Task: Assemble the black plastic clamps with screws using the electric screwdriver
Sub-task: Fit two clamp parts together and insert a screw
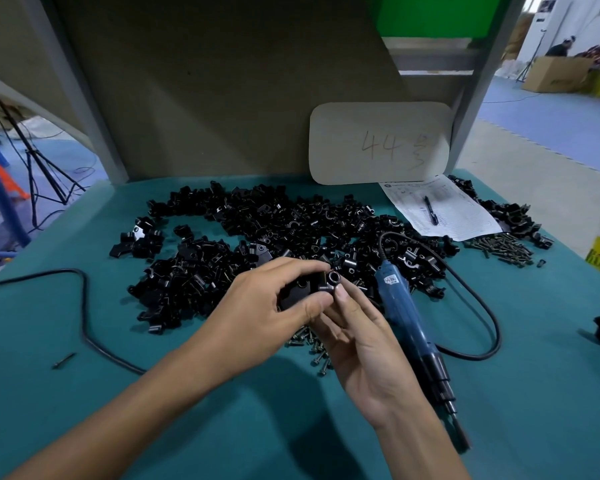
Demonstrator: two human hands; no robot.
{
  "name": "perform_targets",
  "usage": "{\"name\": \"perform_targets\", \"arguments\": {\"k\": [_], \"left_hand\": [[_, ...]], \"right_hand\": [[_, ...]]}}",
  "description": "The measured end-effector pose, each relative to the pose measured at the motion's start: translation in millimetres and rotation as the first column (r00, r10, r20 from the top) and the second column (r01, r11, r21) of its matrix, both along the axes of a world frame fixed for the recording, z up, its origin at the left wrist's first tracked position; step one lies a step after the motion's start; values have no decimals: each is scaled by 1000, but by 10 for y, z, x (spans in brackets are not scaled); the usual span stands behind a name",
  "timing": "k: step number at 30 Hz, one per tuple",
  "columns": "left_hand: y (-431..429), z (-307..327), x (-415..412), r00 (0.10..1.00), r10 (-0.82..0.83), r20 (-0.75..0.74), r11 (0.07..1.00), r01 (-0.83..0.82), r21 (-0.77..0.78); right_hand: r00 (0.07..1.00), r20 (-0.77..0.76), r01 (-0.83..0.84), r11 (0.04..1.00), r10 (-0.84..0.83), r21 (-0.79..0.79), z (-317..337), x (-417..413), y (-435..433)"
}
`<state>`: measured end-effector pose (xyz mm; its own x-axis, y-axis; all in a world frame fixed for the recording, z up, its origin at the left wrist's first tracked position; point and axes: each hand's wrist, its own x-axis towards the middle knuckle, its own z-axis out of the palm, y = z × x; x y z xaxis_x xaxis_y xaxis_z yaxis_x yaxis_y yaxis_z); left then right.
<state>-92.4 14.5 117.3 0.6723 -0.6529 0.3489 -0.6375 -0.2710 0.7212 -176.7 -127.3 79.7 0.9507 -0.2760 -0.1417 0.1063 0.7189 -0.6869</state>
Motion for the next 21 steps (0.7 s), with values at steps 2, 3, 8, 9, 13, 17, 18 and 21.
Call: {"name": "perform_targets", "arguments": {"k": [2,3,8,9,13,17,18,21], "left_hand": [[-1,6,-8,1000,24,-11,1000,-24,-4],[-4,8,-9,999,41,-18,999,-41,-2],[-11,-1,-7,996,59,-63,998,-59,-6],[-5,-6,-6,996,61,-67,998,-62,-4],[14,14,14,998,36,-44,999,-35,24],[27,38,24,1000,23,16,997,-25,73],[30,38,25,999,25,41,994,-29,107],[41,39,14,993,33,116,973,-58,223]], "right_hand": [[1000,5,5,1000,-5,11,2,-2,7],[1000,10,5,1000,-5,19,2,1,14],[1000,24,7,998,-8,65,-16,21,9],[1000,24,8,998,-9,55,-13,26,6],[1000,26,-7,1000,7,2,20,35,-4],[999,22,-33,999,33,-16,32,20,-14],[999,22,-34,999,35,-22,38,19,-13],[999,22,-25,999,26,-39,53,28,-2]]}}
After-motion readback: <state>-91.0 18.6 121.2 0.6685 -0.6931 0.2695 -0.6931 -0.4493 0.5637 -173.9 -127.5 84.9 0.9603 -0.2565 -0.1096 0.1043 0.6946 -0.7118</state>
